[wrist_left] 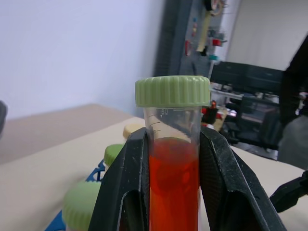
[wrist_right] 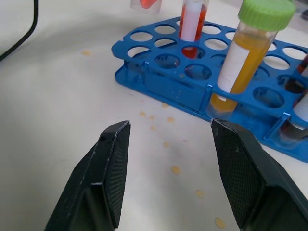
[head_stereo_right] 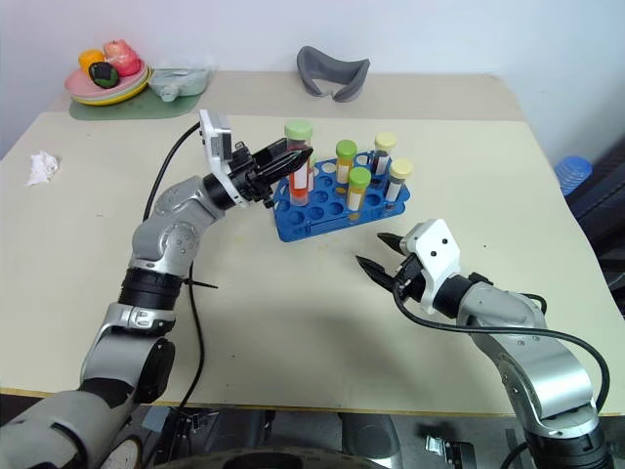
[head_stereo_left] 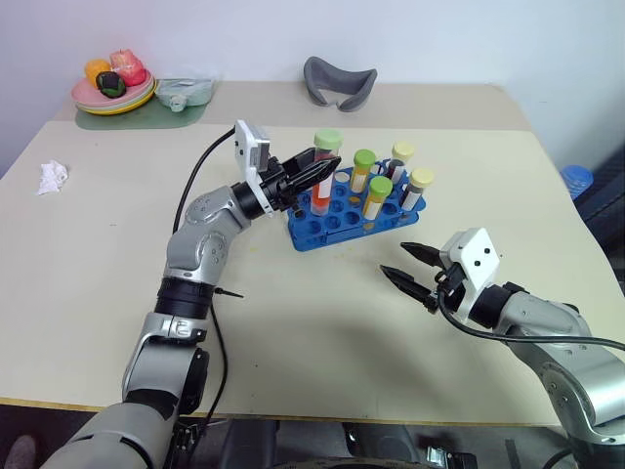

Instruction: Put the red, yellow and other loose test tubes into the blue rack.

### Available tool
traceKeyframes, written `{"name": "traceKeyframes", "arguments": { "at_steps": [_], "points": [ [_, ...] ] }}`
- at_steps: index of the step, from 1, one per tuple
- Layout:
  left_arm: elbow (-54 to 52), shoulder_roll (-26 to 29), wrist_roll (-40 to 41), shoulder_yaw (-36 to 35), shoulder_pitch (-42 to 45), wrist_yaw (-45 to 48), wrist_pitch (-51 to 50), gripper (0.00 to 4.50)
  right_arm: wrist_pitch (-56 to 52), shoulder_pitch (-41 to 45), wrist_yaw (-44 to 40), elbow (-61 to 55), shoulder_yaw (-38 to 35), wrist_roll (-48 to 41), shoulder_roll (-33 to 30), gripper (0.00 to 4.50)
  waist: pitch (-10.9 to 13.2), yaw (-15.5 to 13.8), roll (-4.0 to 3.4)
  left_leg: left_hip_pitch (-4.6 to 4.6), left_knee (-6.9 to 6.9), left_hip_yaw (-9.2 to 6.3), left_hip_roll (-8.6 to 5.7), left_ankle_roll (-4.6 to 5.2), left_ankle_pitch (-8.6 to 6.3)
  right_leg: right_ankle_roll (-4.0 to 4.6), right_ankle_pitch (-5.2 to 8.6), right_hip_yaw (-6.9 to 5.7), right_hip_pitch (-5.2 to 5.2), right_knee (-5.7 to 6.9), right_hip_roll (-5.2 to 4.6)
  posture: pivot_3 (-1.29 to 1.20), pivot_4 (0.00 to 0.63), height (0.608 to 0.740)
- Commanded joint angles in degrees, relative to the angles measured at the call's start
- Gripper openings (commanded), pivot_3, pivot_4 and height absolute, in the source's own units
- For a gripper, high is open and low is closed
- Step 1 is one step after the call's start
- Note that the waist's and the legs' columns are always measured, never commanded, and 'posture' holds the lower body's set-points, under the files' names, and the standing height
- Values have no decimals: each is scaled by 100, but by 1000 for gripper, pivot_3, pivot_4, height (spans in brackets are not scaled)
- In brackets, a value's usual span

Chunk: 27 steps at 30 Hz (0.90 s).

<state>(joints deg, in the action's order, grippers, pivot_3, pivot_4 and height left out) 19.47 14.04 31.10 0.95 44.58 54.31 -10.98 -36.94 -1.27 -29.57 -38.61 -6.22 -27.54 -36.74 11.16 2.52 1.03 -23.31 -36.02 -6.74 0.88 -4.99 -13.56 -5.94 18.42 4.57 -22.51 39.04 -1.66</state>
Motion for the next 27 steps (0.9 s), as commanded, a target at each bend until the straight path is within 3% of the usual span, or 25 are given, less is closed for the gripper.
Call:
{"name": "traceKeyframes", "arguments": {
  "at_steps": [1, 10, 19, 27],
  "points": [
    [383, -72, -288, 103, 195, 451, 446, 783, 60, -1, 112, -286, -72, 32, 64, 2710, 0, -1, 0, 0, 1, 0, 0, 0, 0, 0, 0, 0, -1, 0, 0, 0, 150, 740],
    [1359, -397, -849, 192, 243, 969, 1268, 783, -53, 92, 269, -418, -68, -2, 48, 2710, 0, -1, 0, 0, 1, -1, 0, 2, -1, 0, 0, 0, -1, 0, 0, 0, 150, 740],
    [2191, -762, -1390, 101, 394, 300, 2223, 783, -218, 161, 413, -558, -59, -77, 91, 2710, -1, -1, 1, 2, -1, -1, 0, 4, -2, 0, 0, 0, 2, 0, 0, 0, 150, 740],
    [2224, -872, -1525, 114, 342, 138, 2319, 783, -200, 167, 419, -524, -34, -44, 108, 2710, -1, -11, 1, 3, -6, -1, 0, 5, -2, -1, 0, -1, 6, 1, 0, 0, 150, 740]
  ]
}}
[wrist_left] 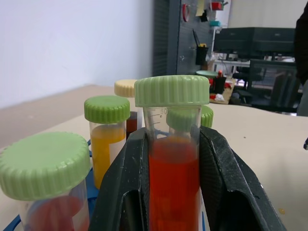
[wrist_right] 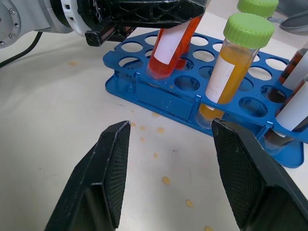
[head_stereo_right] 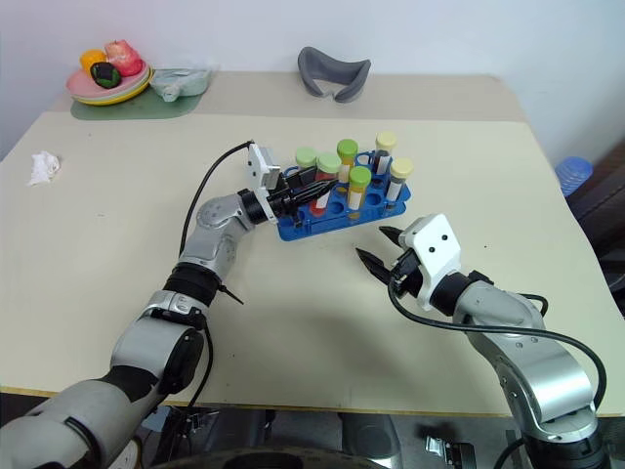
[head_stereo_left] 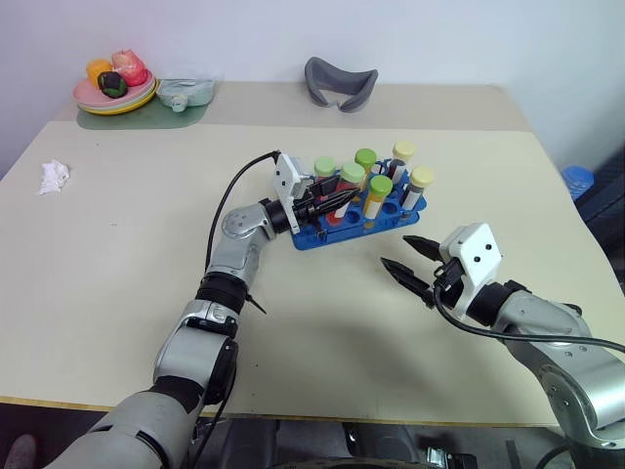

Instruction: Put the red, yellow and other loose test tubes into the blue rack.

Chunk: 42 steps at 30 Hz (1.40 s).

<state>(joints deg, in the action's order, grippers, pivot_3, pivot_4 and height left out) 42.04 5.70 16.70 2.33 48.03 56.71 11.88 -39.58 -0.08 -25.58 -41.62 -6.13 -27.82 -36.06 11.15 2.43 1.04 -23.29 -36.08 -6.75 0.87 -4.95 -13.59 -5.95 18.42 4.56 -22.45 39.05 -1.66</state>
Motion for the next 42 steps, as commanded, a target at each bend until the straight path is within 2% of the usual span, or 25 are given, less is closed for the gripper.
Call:
{"name": "traceKeyframes", "arguments": {
  "at_steps": [1, 6, 8, 9, 13, 14, 19, 22, 26, 30, 36, 42],
  "points": [
    [-70, -53, -69, -36, -37, -111, 7, 783, 73, 46, 20, -217, -39, -10, 46, 2710, 0, -3, 0, 0, 0, 0, 0, 0, 0, 0, 0, 0, 0, 0, 0, 0, 150, 740],
    [-225, -110, -56, -116, -187, -335, -46, 783, 156, 7, -2, -156, -3, 37, 80, 2710, 0, -2, 0, 0, 0, -1, 0, 0, 0, 0, 0, 0, 0, 0, 0, 0, 150, 740],
    [-302, -120, -41, -133, -256, -359, -93, 1817, 182, -1, -13, -134, 13, 55, 87, 2710, 0, 0, 0, 0, -1, -1, 0, 0, 0, 0, 0, 0, 1, 0, 0, 0, 150, 740],
    [-334, -126, -46, -143, -287, -394, -92, 2153, 194, -1, -20, -119, 18, 64, 91, 2710, 0, 6, 0, 1, 0, -1, 0, 0, 0, 0, 0, 0, 1, 0, 0, 0, 150, 740],
    [-579, -157, 2, -175, -455, -554, -201, 4232, 249, 6, -80, -43, 25, 98, 96, 2710, 0, 9, 0, 0, 2, -1, 0, 0, 0, 0, 0, 0, -3, 1, 0, 0, 150, 740],
    [-657, -158, 35, -181, -494, -555, -247, 4458, 259, 7, -92, -30, 26, 104, 95, 2710, 0, 6, 0, 0, 2, -1, 0, 0, 0, 0, 0, 0, -3, 1, 1, 0, 150, 740],
    [-1333, -54, 100, -185, -771, -605, -444, 4458, 324, 13, -200, 68, 30, 127, 81, 2710, 0, 10, 0, 0, 2, -1, 1, 0, 0, 0, 0, 0, -2, 1, 0, 0, 150, 740],
    [-2127, 160, 154, -213, -1004, -739, -788, 4458, 360, -26, -267, 108, -15, 142, 51, 2710, 0, 15, -1, 0, 3, -1, 1, 0, 0, 0, 0, 1, -3, 1, 0, 0, 150, 740],
    [-3374, 730, 386, -341, -1562, -830, -1602, 4458, 439, -261, -526, 123, -263, 77, -84, 2710, -1, 9, -2, 1, 4, -1, 2, 0, 0, 0, 0, 1, -3, 1, 0, 0, 150, 740],
    [-4042, 1318, 81, -435, -2179, -1261, -1945, 4458, 659, -618, -875, 346, -709, 21, -231, 2710, -2, -1, -4, 4, 5, -1, 3, 0, 0, 0, 0, 1, 1, 1, 0, 0, 150, 740],
    [-4841, 2113, 431, -985, -3408, -1092, -2079, 4458, 1878, -1366, -1542, 1071, -1354, 120, -79, 2710, -2, 14, -4, 7, 11, 0, 4, 4, -3, 0, 1, 1, 3, -2, -1, 0, 150, 740],
    [-5888, 2556, 884, -1464, -4493, -1074, -2483, 4458, 3040, -1676, -1915, 1946, -1954, 150, 175, 2710, -3, -5, -7, 21, 7, 4, 6, 4, -3, 1, 1, 3, 21, -1, -4, 0, 150, 740]
  ]
}}
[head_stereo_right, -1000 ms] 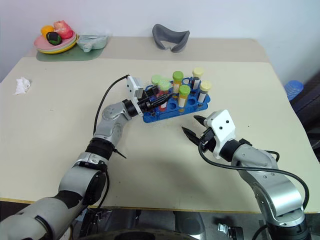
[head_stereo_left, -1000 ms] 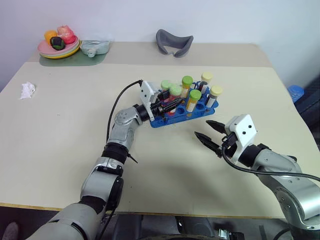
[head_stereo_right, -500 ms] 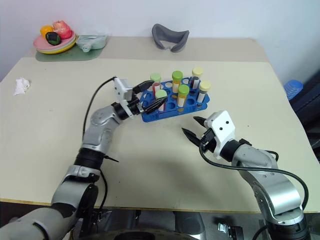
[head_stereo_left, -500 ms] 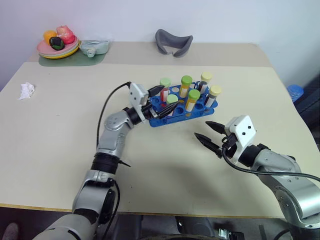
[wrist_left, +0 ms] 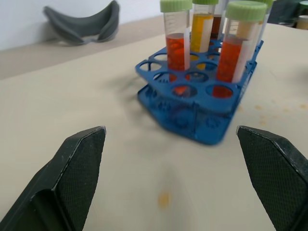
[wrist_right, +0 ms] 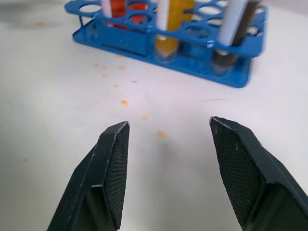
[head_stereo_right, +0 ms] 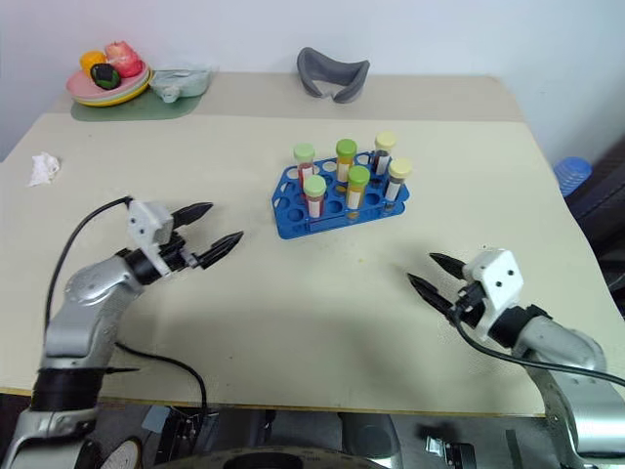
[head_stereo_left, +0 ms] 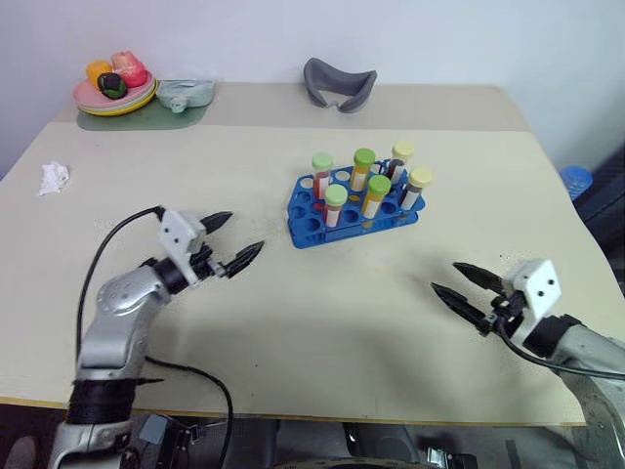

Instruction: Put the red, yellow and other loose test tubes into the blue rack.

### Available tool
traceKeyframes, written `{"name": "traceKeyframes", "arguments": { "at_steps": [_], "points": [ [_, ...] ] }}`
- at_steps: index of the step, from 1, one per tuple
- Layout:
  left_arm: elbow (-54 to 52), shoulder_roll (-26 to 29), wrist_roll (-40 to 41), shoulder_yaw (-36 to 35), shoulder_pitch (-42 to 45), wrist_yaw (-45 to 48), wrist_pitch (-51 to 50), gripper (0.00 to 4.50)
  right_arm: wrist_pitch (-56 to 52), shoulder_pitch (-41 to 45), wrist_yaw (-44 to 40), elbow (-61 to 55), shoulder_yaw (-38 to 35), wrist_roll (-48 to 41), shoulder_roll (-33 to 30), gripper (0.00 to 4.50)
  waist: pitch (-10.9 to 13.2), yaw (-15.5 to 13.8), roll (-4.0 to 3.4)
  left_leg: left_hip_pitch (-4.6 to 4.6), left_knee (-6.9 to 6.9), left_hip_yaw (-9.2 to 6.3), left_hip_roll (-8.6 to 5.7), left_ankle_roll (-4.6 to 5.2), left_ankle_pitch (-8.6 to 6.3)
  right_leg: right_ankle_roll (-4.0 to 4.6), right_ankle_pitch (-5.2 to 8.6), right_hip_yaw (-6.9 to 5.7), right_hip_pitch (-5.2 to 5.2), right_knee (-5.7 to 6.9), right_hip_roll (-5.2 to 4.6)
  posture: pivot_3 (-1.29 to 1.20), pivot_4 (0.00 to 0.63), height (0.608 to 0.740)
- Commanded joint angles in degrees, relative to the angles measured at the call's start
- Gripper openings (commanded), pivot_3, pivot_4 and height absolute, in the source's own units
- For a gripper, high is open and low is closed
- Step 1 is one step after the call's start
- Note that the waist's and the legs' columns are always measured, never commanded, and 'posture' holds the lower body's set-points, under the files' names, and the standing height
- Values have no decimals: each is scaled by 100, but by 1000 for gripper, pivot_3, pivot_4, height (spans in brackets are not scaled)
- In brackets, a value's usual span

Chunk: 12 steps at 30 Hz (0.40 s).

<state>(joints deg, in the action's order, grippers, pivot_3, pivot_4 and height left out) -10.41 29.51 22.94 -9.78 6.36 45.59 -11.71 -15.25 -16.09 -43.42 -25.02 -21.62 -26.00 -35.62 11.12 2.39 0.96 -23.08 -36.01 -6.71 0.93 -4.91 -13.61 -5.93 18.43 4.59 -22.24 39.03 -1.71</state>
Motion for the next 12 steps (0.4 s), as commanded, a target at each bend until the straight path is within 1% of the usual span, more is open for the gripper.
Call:
{"name": "traceKeyframes", "arguments": {
  "at_steps": [1, 3, 6, 12],
  "points": [
    [-820, 261, 327, -376, -553, 67, -165, 4458, 798, -111, -152, 458, -513, -28, 190, 2710, -1, 11, 1, 1, 0, 1, 0, 0, 0, 0, 0, 0, 1, 0, 0, 0, 150, 740],
    [-1111, 384, 536, -568, -896, 62, -362, 4458, 1043, -179, -240, 714, -675, -71, 242, 2710, -2, 12, -2, 5, 10, 3, 0, 0, -1, 1, 1, 3, -1, -3, 0, 0, 150, 740],
    [-1411, 463, 799, -677, -1185, 43, -587, 4458, 1262, -274, -438, 973, -820, -154, 201, 2710, -5, 7, -7, 11, 12, 5, 1, 1, -1, 2, 1, 4, 3, -2, 1, 0, 150, 740],
    [-1706, 536, 1142, -816, -1386, 6, -824, 4458, 1434, -492, -777, 1235, -1018, -280, 113, 2710, -5, 12, -8, 73, 28, 11, 1, 2, -3, 4, 6, 9, 60, -16, 0, 0, 150, 740]
  ]
}}
